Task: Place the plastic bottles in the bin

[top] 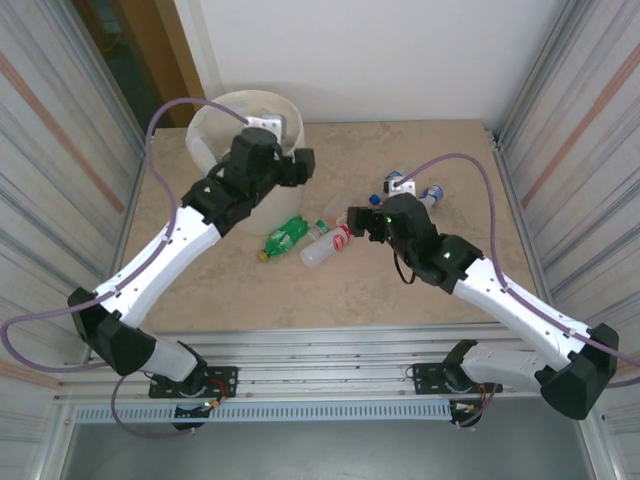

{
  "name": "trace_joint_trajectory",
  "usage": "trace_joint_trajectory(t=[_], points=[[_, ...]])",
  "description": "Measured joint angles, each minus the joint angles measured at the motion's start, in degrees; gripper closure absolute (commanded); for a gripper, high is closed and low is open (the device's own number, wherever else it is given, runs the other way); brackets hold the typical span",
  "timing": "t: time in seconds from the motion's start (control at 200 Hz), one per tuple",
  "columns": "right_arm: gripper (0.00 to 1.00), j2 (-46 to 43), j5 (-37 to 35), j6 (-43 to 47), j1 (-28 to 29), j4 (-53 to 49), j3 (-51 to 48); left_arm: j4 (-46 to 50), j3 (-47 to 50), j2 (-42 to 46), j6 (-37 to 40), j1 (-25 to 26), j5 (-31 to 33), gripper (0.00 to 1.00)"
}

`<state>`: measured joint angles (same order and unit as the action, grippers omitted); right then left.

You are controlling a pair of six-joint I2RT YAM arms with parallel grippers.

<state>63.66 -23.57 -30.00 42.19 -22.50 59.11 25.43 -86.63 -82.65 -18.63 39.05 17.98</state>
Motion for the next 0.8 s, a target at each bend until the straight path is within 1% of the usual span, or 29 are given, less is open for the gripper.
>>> trace_joint_trajectory(t=[0.155, 0.286, 0.421, 0.556, 0.696, 0.801], points=[[0.02, 0.1, 0.3, -3.1, -4.3, -4.5, 0.2, 1.9, 7.5, 1.4, 1.6, 5.3, 3.0, 0.12], [0.02, 0.0, 0.9, -5.1, -6.8, -7.2, 0.2, 3.2, 14.0, 1.7, 1.6, 6.9, 3.3, 0.12], [0.02, -1.0, 1.1, -6.3, -8.9, -8.3, -0.4, 5.0, 20.8, 1.7, -0.2, 6.9, 4.3, 0.12], [0.02, -2.6, 1.1, -7.1, -9.7, -9.3, -0.5, 4.9, 26.6, 1.7, -2.7, 6.2, 4.8, 0.12], [0.02, -3.4, 1.3, -7.1, -9.7, -9.3, -0.6, 2.6, 32.6, 2.0, -5.4, 2.6, 4.1, 0.12], [0.02, -3.4, 1.3, -7.1, -9.7, -9.3, -0.6, 0.4, 35.3, 2.0, -7.0, 0.0, 3.3, 0.12]])
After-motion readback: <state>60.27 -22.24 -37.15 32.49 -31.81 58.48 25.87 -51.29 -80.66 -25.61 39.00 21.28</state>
